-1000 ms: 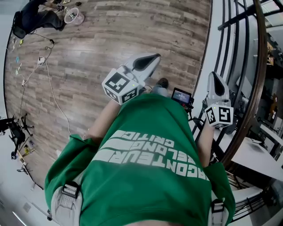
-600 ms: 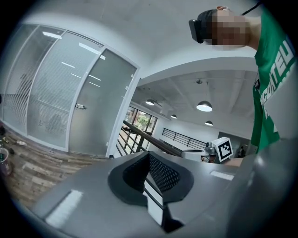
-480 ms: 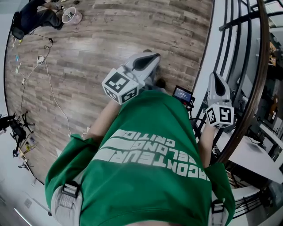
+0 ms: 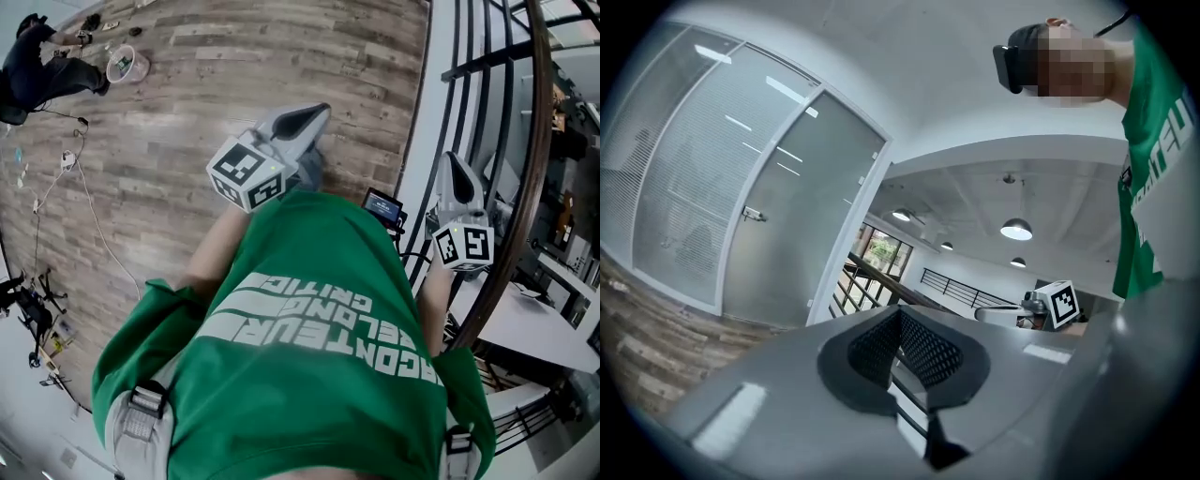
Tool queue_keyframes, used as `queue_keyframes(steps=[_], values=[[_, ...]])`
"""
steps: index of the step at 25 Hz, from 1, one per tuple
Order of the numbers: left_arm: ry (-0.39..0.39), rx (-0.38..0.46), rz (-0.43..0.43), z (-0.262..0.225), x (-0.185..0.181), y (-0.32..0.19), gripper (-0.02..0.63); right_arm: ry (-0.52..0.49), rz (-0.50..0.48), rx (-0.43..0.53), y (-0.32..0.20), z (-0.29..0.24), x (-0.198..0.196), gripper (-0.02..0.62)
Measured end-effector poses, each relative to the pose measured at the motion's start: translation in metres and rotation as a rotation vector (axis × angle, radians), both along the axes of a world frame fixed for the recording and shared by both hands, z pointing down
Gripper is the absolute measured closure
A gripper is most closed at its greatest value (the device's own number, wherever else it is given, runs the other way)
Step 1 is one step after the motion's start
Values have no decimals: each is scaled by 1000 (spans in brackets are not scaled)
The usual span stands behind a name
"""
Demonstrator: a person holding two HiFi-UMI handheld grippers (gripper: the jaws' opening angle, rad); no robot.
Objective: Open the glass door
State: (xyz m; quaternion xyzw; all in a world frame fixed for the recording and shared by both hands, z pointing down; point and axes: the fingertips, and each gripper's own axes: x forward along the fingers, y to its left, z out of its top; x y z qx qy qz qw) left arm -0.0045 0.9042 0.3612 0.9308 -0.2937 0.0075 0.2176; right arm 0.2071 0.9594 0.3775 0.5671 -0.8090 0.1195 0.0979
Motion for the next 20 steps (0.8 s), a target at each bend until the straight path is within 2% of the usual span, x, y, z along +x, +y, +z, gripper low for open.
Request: queue_keyframes(steps=[5, 12, 20], values=[[16, 12, 30, -4, -1, -60, 591, 11, 33, -13, -50, -3, -4, 603], [43, -24, -5, 12, -27, -126, 591, 59, -53, -24, -126, 1, -46, 603], [35, -82, -21, 26, -43, -159, 591, 48, -74, -88, -154, 21, -63, 603]])
